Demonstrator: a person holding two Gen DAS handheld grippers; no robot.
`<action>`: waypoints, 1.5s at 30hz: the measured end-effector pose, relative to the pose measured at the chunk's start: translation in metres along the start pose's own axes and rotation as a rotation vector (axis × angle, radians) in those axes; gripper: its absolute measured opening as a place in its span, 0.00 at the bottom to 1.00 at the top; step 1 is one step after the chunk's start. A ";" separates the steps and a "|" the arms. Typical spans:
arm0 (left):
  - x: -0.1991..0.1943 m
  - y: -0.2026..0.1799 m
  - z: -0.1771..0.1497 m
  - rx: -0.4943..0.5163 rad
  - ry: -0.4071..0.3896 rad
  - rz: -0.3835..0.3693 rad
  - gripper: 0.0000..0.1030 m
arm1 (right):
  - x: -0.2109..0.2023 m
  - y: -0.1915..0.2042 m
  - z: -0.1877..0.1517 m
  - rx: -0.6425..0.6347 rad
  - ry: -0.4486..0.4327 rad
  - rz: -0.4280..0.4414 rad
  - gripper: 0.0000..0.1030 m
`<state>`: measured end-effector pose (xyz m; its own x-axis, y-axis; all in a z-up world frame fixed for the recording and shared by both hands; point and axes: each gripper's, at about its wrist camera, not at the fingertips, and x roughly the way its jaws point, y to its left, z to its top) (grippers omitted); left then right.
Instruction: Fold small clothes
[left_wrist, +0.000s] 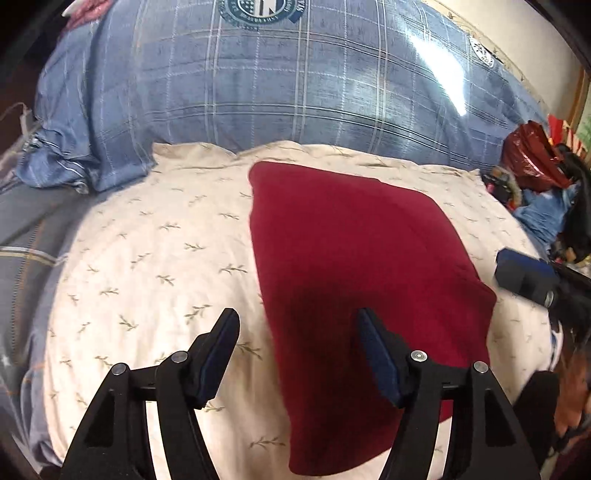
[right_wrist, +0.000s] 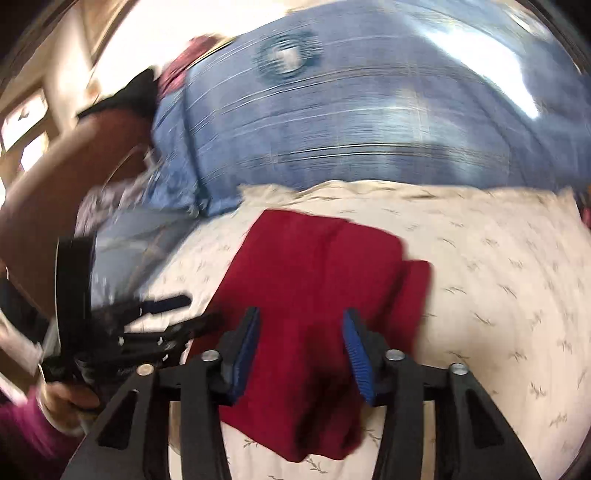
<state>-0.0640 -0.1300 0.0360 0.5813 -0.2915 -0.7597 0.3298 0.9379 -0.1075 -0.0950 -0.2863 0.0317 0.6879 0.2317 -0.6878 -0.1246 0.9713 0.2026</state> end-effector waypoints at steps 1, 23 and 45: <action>0.001 -0.003 -0.002 -0.005 -0.003 0.012 0.66 | 0.006 0.003 -0.004 -0.027 0.015 -0.029 0.36; -0.068 -0.019 -0.048 0.001 -0.179 0.159 0.72 | -0.013 0.025 -0.028 0.036 -0.040 -0.237 0.72; -0.072 -0.012 -0.049 0.011 -0.148 0.168 0.73 | -0.008 0.024 -0.034 0.078 -0.001 -0.266 0.78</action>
<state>-0.1463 -0.1111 0.0609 0.7309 -0.1569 -0.6642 0.2271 0.9737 0.0199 -0.1275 -0.2634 0.0185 0.6897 -0.0308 -0.7234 0.1155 0.9910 0.0680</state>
